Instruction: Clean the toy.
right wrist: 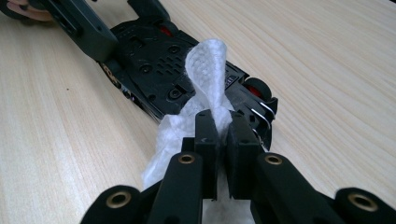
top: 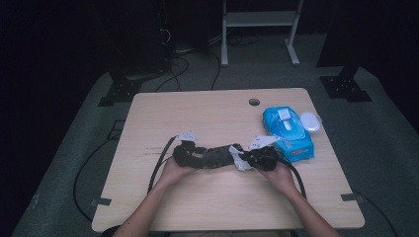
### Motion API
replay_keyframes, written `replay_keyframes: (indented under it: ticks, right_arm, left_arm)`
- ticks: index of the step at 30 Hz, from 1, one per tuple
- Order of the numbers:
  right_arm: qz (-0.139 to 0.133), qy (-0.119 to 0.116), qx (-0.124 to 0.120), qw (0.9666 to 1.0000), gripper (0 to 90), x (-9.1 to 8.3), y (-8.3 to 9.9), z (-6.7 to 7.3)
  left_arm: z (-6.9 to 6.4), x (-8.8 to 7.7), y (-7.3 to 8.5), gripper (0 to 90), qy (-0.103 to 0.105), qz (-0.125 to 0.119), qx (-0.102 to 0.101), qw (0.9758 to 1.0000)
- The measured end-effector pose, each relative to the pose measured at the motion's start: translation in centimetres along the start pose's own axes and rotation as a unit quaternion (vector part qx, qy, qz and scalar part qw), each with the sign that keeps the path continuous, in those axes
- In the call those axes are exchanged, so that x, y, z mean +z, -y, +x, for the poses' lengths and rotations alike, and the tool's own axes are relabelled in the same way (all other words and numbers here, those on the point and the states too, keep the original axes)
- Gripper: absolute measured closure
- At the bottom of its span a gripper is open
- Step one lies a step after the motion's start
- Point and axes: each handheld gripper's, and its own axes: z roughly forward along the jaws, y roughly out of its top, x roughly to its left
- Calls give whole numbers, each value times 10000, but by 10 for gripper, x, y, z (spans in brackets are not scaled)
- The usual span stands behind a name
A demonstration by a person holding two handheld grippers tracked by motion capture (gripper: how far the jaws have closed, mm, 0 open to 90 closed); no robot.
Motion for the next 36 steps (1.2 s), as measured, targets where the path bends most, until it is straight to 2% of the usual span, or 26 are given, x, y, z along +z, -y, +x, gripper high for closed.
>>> replay_keyframes:
  ticks: [1, 3, 7, 10, 12, 15, 17, 23, 25, 26, 27, 28, 29, 31, 36]
  right_arm:
    - [-22, -18, 6, 10000, 841, 0, 1, 0]
    - [-46, -14, 15, 10000, 841, -1, 2, 1]
    - [-42, -33, -109, 9999, 841, -1, 2, 3]
    - [-49, -77, -148, 9998, 843, -2, 2, 3]
    - [-40, -59, -185, 9998, 842, -3, 3, 6]
    - [-47, -59, -197, 9998, 842, -4, 4, 8]
    - [-56, -56, -191, 9998, 842, -5, 5, 9]
    - [-65, -62, -127, 9999, 843, -8, 7, 11]
    - [-46, -49, -128, 9999, 843, -8, 7, 11]
    - [-29, -49, -123, 9999, 842, -8, 8, 10]
    - [-1, -43, -113, 9999, 843, -8, 8, 10]
    - [40, -42, -83, 9999, 842, -8, 9, 9]
    - [89, -44, -66, 9999, 842, -7, 10, 9]
    - [87, -76, -36, 9999, 842, -6, 13, 8]
    - [163, -96, 59, 9998, 841, -3, 13, 5]
  left_arm:
    - [0, 1, 0, 238, 25, 24, -89, 10000]
    - [0, 2, 0, 242, 32, 78, -137, 9999]
    - [1, 6, 1, 250, 113, 167, -288, 9994]
    - [-1, 8, 0, 265, 39, 279, -121, 9995]
    - [-4, 9, 0, 266, -43, 274, -68, 9996]
    - [-8, 10, -1, 271, -217, 242, 162, 9993]
    - [-13, 9, -2, 274, -364, 221, 398, 9983]
    - [-21, 7, -2, 311, -612, 82, 683, 9958]
    - [-24, 6, -3, 326, -687, 19, 856, 9940]
    - [-25, 4, -3, 349, -708, -100, 887, 9935]
    - [-25, 0, -2, 415, -703, -293, 915, 9929]
    - [-27, -2, -2, 468, -721, -380, 1008, 9916]
    - [-28, -2, -2, 503, -728, -386, 1098, 9905]
    - [-30, -1, -1, 499, -755, -384, 1190, 9893]
    - [-31, -2, 0, 538, -595, -409, 1331, 9885]
